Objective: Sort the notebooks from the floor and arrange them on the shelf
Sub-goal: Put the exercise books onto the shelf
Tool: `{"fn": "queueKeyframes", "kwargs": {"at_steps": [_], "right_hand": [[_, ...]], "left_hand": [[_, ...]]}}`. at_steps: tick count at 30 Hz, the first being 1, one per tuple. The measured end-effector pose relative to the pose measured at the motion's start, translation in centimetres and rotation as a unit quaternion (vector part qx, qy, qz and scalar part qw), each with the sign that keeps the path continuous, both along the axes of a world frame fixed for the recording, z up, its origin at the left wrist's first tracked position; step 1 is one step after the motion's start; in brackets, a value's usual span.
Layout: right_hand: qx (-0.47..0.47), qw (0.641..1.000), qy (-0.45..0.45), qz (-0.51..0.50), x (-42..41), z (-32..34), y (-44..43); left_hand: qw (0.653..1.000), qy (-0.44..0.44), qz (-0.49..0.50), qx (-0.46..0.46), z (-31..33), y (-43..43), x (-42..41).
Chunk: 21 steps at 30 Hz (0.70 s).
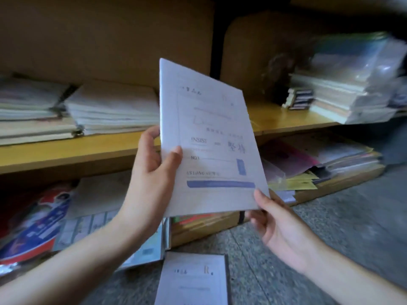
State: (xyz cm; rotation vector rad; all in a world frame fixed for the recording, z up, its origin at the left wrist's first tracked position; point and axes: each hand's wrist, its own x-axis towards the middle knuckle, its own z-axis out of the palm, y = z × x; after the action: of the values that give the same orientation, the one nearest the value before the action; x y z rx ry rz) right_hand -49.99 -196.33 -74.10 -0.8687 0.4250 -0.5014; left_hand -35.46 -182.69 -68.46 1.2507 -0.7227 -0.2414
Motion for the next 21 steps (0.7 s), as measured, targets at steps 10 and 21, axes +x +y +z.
{"fn": "queueKeyframes", "kwargs": {"at_steps": [10, 21], "right_hand": [[-0.038, 0.996, -0.039, -0.071, 2.2, 4.4, -4.9], [-0.035, 0.995, -0.092, -0.003, 6.7, 6.2, -9.7]], "left_hand": [[0.994, 0.034, -0.094, 0.036, 1.3, -3.5, 1.5], [0.989, 0.039, -0.071, 0.122, 0.5, -5.3, 1.6]]}}
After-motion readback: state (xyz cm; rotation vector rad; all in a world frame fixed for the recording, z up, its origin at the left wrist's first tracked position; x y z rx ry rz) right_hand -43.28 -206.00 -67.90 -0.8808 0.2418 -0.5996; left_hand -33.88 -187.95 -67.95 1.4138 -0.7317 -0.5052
